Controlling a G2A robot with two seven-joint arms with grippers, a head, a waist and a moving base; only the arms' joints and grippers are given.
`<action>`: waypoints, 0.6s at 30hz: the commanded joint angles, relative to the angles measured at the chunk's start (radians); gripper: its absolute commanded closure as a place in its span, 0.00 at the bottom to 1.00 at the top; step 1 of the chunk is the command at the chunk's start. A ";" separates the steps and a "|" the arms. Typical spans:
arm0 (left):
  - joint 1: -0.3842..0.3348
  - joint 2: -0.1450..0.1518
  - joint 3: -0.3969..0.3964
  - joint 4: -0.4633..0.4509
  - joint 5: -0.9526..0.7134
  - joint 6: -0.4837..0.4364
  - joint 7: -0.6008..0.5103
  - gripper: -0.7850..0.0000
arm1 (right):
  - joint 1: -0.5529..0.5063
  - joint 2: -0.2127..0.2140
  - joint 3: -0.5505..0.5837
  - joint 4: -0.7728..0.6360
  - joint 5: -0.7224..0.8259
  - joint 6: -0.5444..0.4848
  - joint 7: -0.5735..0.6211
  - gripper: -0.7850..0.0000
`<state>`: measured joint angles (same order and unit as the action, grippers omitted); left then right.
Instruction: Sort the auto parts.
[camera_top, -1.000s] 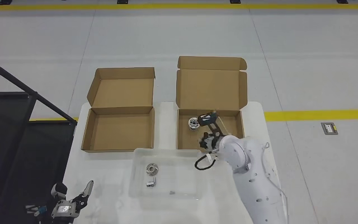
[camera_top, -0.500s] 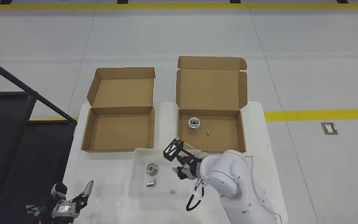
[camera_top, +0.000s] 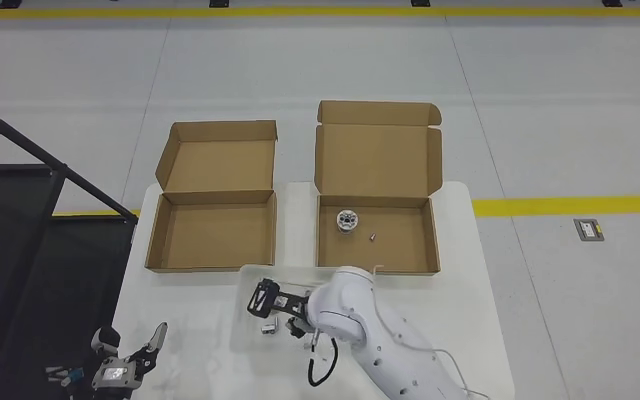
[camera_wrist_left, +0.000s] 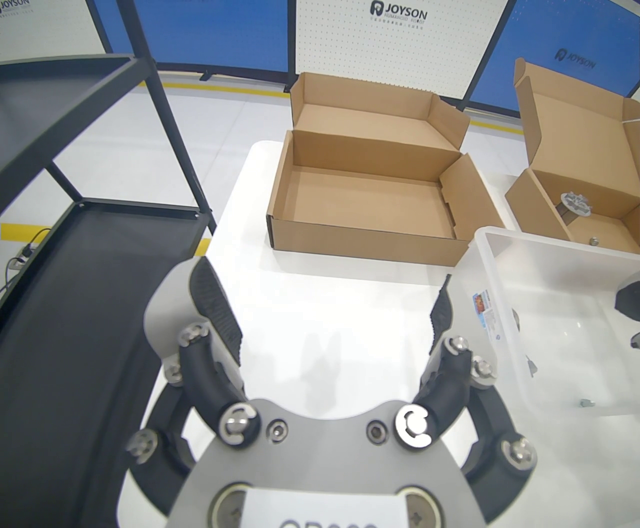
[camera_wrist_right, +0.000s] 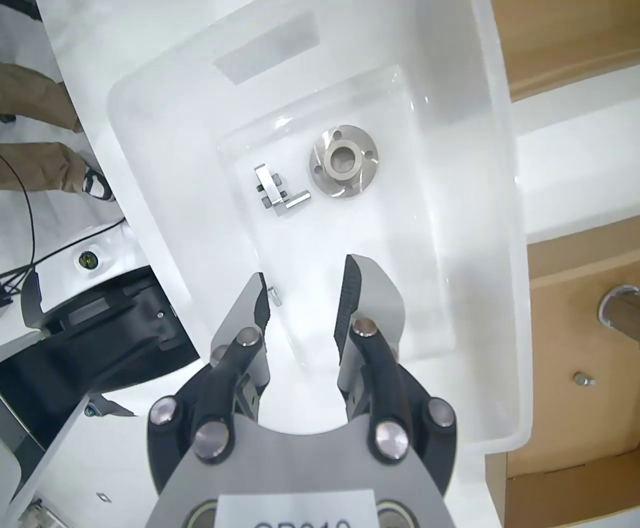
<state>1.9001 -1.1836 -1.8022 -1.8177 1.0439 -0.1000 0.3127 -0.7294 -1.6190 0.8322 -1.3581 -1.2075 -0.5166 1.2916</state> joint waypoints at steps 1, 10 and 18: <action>0.000 0.000 0.000 0.000 0.000 0.000 0.000 0.00 | 0.023 -0.003 -0.012 0.053 0.020 -0.013 -0.001 0.57; 0.000 0.000 0.000 0.000 0.000 0.000 0.000 0.00 | 0.143 -0.018 -0.140 0.278 0.115 -0.058 -0.046 0.61; 0.000 0.000 0.000 0.000 0.000 0.000 0.000 0.00 | 0.252 -0.040 -0.310 0.419 0.229 -0.062 -0.050 0.60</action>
<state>1.9001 -1.1836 -1.8022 -1.8177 1.0439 -0.1000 0.3127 -0.4925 -1.6561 0.5460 -0.9536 -0.9955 -0.5765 1.2437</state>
